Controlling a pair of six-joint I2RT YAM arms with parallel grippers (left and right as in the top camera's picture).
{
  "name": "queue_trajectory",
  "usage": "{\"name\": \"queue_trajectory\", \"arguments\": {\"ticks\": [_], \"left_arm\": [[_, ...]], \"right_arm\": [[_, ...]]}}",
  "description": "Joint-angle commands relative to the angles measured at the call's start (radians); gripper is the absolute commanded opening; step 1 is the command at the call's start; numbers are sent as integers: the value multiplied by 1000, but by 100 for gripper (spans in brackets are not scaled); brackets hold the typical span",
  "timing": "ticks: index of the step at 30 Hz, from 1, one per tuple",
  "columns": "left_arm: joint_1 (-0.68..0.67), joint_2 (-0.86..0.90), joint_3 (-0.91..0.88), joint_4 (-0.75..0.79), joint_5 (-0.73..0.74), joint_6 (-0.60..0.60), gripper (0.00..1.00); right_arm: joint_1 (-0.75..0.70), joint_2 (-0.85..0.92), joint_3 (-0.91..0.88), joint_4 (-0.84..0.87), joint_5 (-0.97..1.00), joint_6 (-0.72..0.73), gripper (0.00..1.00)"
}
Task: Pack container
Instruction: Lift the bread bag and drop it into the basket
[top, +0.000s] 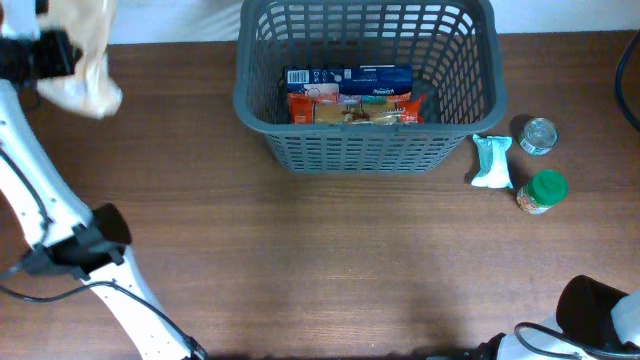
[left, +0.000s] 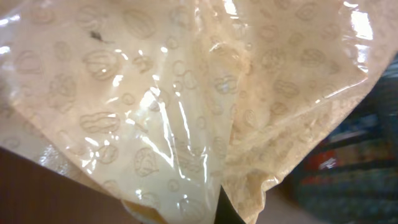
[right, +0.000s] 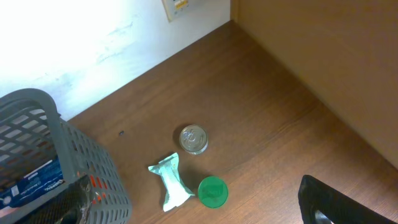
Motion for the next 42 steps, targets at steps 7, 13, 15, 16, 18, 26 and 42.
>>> {"name": "queue_trajectory", "arguments": {"ticks": [7,13,15,16,18,26,42], "left_arm": [[-381,-176,45,242,77,145,2],[-673,-163,-35,289,-112,439,2],[-749,-153,-87,302,-207,498,2],[-786,-146,-122,313,-258,515,2],[-846,-132,-202,338,-319,552,2],[-985,-16,-443,416,-349,581,2],[-1066,133,-422,413,-539,311,99]], "right_arm": [[-3,0,-4,3,11,4,99],[-3,0,-4,3,12,4,99],[-3,0,-4,3,11,4,99],[-3,0,-4,3,12,4,99],[-3,0,-4,3,11,4,99],[-3,0,-4,3,12,4,99],[-3,0,-4,3,11,4,99]]}}
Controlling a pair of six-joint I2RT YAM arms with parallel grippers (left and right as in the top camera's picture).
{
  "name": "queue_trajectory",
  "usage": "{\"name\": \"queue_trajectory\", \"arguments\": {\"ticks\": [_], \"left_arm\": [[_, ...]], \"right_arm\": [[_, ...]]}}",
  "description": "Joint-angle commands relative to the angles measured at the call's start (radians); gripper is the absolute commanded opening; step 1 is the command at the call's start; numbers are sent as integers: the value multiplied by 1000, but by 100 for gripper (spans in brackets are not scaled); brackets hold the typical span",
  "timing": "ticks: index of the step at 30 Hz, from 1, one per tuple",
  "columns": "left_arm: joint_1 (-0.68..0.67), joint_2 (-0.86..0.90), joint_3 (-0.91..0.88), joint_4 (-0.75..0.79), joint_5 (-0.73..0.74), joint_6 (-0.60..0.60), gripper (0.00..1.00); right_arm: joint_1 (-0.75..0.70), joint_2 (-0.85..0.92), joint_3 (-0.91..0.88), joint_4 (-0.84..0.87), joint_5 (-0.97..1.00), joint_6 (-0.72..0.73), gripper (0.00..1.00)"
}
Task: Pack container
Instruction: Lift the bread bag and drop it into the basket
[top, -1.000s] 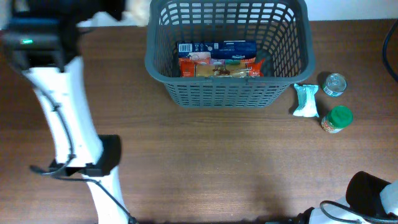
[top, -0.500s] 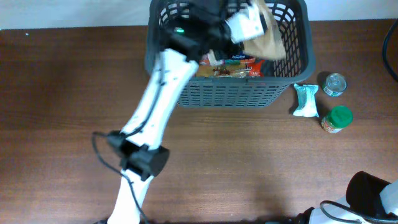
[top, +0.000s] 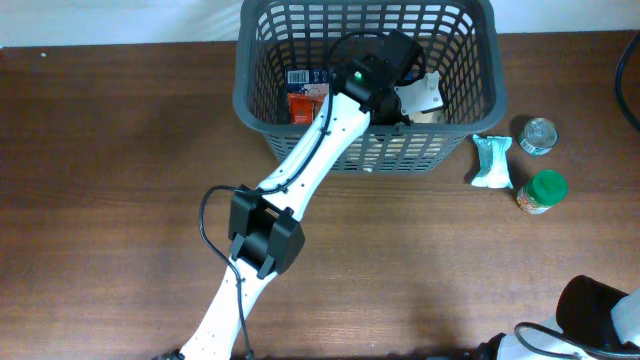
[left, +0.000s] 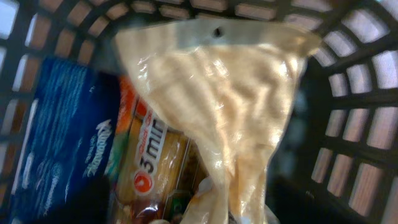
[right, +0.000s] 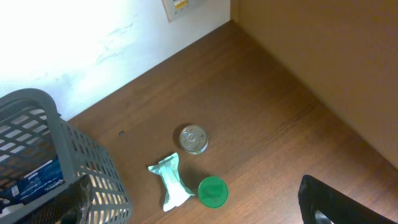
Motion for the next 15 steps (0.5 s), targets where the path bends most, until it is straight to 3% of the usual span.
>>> {"name": "queue_trajectory", "arguments": {"ticks": [1,5,9,15], "left_arm": [[-2,-62,67,-9,-178,-135,99],[29,-147,177,-39,-215,-156,99],[96,-291,320,-43,-214,-282,99],[232,-444,389,-57,-223,-304,96]], "right_arm": [[-3,0,-4,3,11,4,99],[-3,0,-4,3,11,4,99],[-3,0,-4,3,11,4,99],[-3,0,-4,3,11,4,99]]}}
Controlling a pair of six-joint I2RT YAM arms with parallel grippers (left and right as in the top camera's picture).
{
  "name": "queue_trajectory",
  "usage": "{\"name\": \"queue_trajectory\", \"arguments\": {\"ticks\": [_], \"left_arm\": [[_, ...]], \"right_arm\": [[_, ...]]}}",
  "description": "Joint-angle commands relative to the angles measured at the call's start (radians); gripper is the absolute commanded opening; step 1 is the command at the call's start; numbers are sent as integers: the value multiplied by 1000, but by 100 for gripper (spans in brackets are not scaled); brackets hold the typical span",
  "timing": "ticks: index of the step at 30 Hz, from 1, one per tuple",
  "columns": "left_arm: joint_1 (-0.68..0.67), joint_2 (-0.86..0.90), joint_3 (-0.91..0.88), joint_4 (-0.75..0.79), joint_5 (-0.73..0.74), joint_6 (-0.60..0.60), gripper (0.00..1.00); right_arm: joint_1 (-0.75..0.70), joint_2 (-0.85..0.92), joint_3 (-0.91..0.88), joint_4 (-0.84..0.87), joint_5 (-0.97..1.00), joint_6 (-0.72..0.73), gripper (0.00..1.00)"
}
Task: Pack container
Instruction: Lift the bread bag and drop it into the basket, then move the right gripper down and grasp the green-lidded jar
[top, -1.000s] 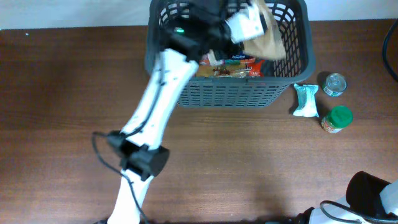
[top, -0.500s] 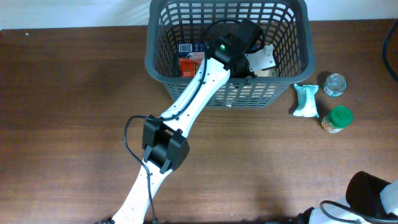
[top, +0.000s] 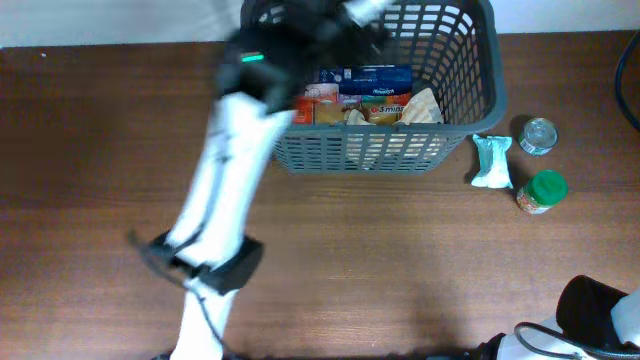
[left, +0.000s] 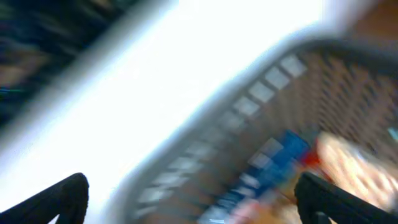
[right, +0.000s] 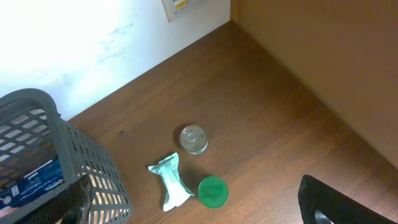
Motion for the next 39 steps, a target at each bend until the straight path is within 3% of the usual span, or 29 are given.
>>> {"name": "queue_trajectory", "arguments": {"ticks": [1,5,11,16,20,24,39], "left_arm": [[112,-126,34,-28,-49,-82,97],[259,-147,34,-119,-124,-177,97],[492,-138,-61,-213,-110,-391,99],[600,-137,-208,-229,-78,-400,99],[626,-137,-322,-250,-78,-400,99],[626,-137,-382,-254,-78,-400,99],[626,-137,-403,-256,-78,-400,99]], "right_arm": [[-3,0,-4,4,11,4,99],[-3,0,-4,4,11,4,99],[-3,1,-4,41,6,5,99],[-3,38,-13,16,9,5,99],[-3,143,-122,-63,80,93,99],[-3,230,-282,-40,63,90,99],[-1,275,-881,351,-37,87,100]]}}
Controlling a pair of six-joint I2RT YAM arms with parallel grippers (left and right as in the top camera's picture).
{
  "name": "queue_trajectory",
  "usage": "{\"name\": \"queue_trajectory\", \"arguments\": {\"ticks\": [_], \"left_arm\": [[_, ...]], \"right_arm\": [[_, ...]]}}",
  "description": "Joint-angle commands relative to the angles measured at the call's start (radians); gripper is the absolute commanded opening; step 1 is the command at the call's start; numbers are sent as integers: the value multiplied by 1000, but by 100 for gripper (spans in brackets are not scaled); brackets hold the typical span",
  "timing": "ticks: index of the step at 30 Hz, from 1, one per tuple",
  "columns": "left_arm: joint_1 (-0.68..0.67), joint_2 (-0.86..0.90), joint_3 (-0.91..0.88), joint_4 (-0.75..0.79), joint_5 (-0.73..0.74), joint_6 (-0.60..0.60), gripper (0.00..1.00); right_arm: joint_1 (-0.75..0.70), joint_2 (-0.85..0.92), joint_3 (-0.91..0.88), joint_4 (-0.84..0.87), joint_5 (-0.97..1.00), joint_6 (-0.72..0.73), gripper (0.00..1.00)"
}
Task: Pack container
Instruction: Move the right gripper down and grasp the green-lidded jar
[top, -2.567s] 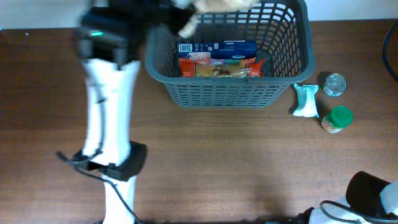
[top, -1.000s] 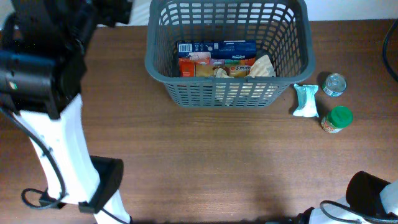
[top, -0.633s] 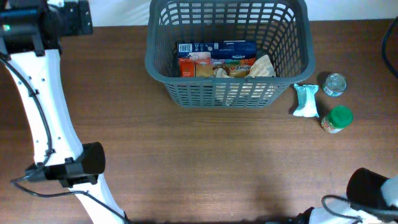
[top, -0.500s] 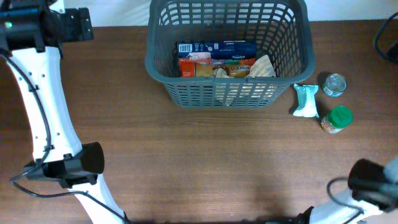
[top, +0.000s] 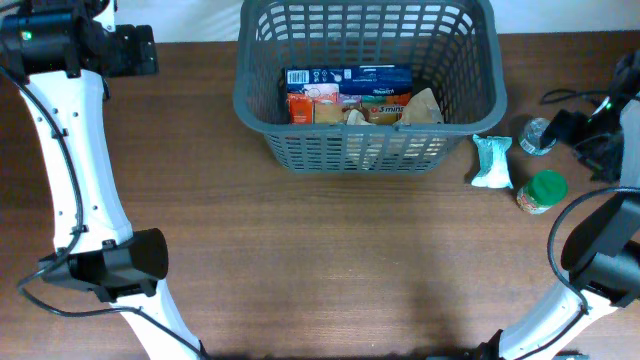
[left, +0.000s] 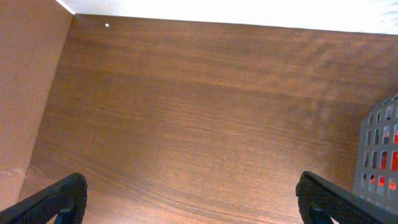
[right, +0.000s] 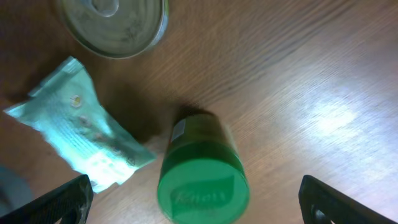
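The grey basket (top: 258, 100) holds a blue box (top: 350, 77), an orange packet (top: 312, 108) and a beige patterned bag (top: 421, 104). Right of it on the table are a green-lidded jar (top: 543, 192) (right: 202, 180), a mint pouch (top: 492, 162) (right: 81, 130) and a tin can (top: 538, 135) (right: 112, 25). My right gripper (right: 196, 205) hangs open just above the jar's lid, one finger on each side. My left gripper (left: 196, 202) is open and empty over bare table at the back left, with the basket's wall (left: 379, 149) at the right edge of its view.
The brown wooden table (top: 320, 260) runs to a white wall at the back. A brown side panel (left: 25, 93) borders the table on the left. The left arm's base (top: 110, 265) stands near the front left, and the right arm (top: 600, 240) reaches up the right side.
My left gripper has gone from the basket's back rim to the table's back left corner, still open. My right arm, then parked low at the front right, now hovers open over the green-lidded jar.
My left gripper first held the beige bag at the far left. Then it had the bag down inside the basket. After that the bag lay in the basket's right end and the gripper was open at the rim. Now it is at the back left, with the right gripper over the jar.
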Motion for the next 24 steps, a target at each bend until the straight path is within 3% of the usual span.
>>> {"name": "queue_trajectory", "arguments": {"ticks": [1,16,20,23,24], "left_arm": [[2,-16,-4,-2,5,-14,99],[2,-16,-4,-1,5,-14,99],[2,-16,-4,-1,5,-14,99],[2,-16,-4,-1,5,-14,99],[2,-16,-4,-1,5,-14,99]], "right_arm": [[-1,-26,-106,41,-36,8,100],[-1,-26,-399,325,-70,-14,100],[-1,-26,-400,328,-71,-14,94],[-1,-26,-400,328,-71,-14,78],[-1,-26,-400,330,-74,-14,64]]}}
